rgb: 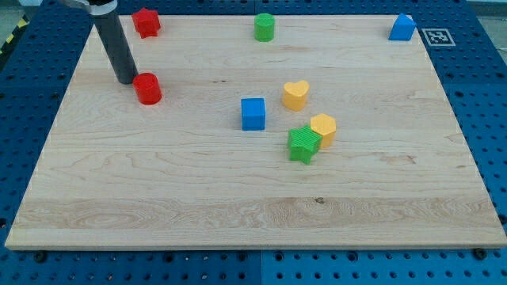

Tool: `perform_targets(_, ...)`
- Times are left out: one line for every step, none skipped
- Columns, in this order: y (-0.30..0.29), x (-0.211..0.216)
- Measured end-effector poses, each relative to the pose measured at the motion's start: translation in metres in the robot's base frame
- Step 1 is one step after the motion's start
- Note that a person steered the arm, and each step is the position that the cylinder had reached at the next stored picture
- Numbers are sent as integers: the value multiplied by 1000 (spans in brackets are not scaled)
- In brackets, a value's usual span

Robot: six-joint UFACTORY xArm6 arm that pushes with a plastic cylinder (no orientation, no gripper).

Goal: Move the red circle to the center of the board

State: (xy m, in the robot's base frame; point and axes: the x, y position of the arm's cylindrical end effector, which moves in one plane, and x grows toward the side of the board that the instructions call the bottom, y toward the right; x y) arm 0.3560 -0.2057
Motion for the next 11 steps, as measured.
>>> perform_targets(-3,3)
perform_targets(-10,13)
perform_targets(-10,12)
perform_targets(-8,12)
perform_targets(4,14)
perform_targets(13,20)
perform_targets(16,30)
perform_targets(36,32)
perform_targets(57,33)
perform_targets(79,40)
perform_targets(101,48)
